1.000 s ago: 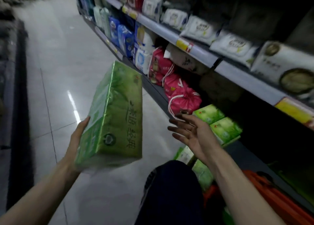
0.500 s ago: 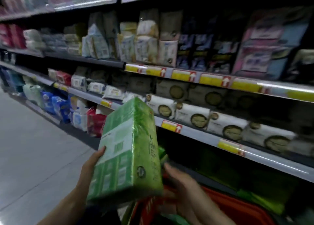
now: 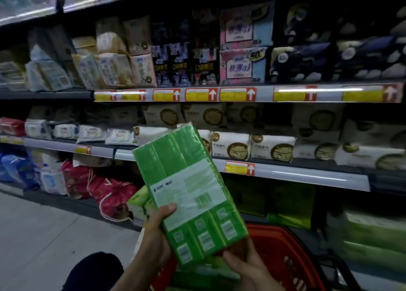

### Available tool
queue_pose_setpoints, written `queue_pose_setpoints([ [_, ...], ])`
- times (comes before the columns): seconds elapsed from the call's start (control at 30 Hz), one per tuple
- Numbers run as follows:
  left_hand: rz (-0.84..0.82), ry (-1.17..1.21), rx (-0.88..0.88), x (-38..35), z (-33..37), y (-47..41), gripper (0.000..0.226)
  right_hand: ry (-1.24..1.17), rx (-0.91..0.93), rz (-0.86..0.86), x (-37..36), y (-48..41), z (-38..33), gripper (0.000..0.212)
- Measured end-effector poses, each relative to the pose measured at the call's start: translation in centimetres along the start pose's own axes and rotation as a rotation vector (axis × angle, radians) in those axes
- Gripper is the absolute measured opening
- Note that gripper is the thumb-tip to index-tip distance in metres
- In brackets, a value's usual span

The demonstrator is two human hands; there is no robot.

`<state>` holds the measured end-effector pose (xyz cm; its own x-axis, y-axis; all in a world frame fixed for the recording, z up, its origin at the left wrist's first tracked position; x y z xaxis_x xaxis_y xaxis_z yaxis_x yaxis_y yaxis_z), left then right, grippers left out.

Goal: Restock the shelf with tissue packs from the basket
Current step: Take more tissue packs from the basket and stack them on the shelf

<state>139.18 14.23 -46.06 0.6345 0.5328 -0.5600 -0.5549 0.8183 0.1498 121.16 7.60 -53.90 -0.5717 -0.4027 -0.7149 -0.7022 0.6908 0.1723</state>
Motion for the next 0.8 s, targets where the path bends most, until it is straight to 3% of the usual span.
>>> queue_pose_setpoints([
  [0.07,-0.028,-0.017,0.038,-0.6,-1.5,0.0,0.052,0.028,-0.002,0.022,0.2,0.7,-1.4,0.142],
  [0.17,-0.099,-0.017,0.123,-1.5,-2.8,-0.3,0.091,0.013,0.02,-0.09,-1.0,1.4,-2.9,0.114],
  [0.27,-0.192,-0.106,0.163,-2.3,-3.6,-1.4,0.11,0.109,0.194,0.01,-0.1,1.6,-4.8,0.104],
  [0.37,-0.197,-0.212,0.181,-1.7,-3.0,-2.6,0.104,0.313,0.379,0.066,1.0,1.8,-7.8,0.112],
  [0.53,0.05,-0.269,0.163,1.8,2.2,-5.0,0.073,0.607,0.457,0.011,1.6,2.3,-10.9,0.114],
  [0.7,0.049,-0.534,0.391,1.3,4.5,-5.2,0.092,0.897,0.454,-0.087,0.0,2.3,-11.9,0.117],
  [0.8,0.108,-0.561,0.476,1.9,4.1,-5.1,0.092,1.022,0.433,-0.147,0.0,2.1,-11.8,0.118],
])
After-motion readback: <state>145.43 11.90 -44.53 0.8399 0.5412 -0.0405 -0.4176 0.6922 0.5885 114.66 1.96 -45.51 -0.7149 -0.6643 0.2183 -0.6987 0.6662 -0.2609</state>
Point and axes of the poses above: each hand's wrist, its own y-axis away from the middle knuckle, its own x-axis out of the back of the hand, z = x × y, the point moved 8 cm from there along -y, towards the middle knuckle, and after that the axes turned 6 degrees about -y, right-handed, at the moved point
